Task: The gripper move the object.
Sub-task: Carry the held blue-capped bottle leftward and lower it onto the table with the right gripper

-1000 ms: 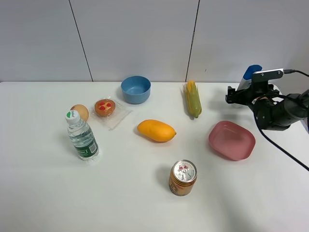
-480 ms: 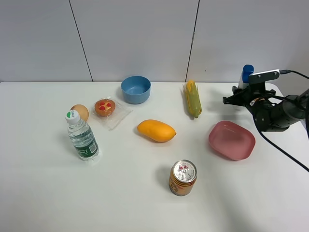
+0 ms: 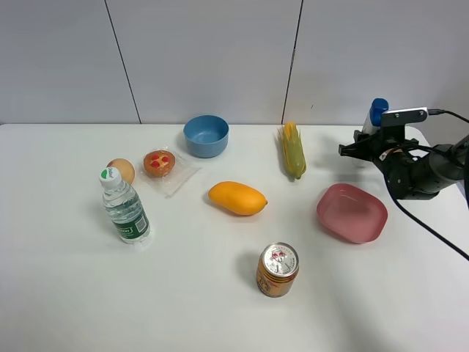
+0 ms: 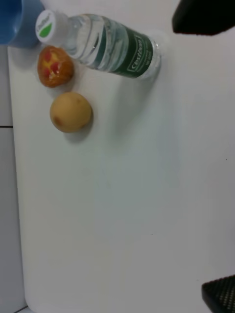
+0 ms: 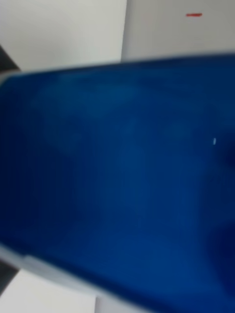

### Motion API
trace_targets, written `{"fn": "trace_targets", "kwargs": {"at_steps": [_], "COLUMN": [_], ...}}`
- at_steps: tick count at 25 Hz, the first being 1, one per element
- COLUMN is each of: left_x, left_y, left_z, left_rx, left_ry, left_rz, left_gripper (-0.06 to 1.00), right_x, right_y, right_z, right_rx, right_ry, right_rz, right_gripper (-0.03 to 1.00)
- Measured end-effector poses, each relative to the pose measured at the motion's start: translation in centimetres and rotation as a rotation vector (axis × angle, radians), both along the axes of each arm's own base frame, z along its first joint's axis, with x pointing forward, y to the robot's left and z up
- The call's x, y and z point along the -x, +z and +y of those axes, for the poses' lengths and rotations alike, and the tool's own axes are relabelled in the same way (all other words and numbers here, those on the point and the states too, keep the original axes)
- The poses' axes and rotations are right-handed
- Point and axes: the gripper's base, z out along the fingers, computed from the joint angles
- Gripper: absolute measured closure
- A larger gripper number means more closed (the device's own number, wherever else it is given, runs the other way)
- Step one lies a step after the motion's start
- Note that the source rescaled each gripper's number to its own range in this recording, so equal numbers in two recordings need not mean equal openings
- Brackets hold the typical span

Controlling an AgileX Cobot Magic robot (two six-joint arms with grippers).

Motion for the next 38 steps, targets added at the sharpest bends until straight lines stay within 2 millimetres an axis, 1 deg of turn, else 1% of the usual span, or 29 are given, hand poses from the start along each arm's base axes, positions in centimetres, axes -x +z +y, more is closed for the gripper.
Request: {"fn": "trace_targets", "kwargs": {"at_steps": [9,14,17,20,25,27,30,34,36,37,38], "left_x": [0.0,0.0,0.0,0.0,0.0,0.0,0.0,0.0,0.0,0.0,0.0], "left_y": [0.0,0.0,0.0,0.0,0.0,0.0,0.0,0.0,0.0,0.0,0.0], "left_z": [0.0,0.0,0.0,0.0,0.0,0.0,0.0,0.0,0.0,0.0,0.0], "left_rx": [-0.001,-0.001,-0.001,0.000,0.000,0.000,-0.001,-0.001,-0.001,-0.001,-0.001], "left_ry": [0.000,0.000,0.000,0.000,0.000,0.000,0.000,0.000,0.000,0.000,0.000], "left_rz": [0.000,0.000,0.000,0.000,0.000,0.000,0.000,0.000,0.000,0.000,0.000], "left_gripper": [-0.06,-0.06,-0.06,-0.06,-0.06,-0.06,-0.06,-0.06,-0.06,-0.06,-0.06], "right_x": [0.0,0.0,-0.1,0.0,0.6,1.0,1.9,3.6,4.8,4.8,5.3], "right_y": [0.0,1.0,2.8,5.3,9.9,11.4,13.5,15.9,16.9,16.9,17.1], "right_z": [0.1,0.5,0.7,1.0,1.8,2.6,5.2,10.4,13.3,13.3,14.4], "right_rx": [0.003,0.029,0.046,0.064,0.029,0.011,0.001,-0.061,-0.076,-0.076,-0.083], "right_ry": [0.008,0.068,0.092,0.127,0.208,0.268,0.407,0.594,0.684,0.684,0.717], "right_rz": [0.001,0.024,0.025,0.005,-0.031,-0.036,-0.045,-0.053,-0.042,-0.042,-0.029], "right_gripper": [0.96,0.96,0.96,0.96,0.96,0.96,0.96,0.96,0.96,0.96,0.96]}}
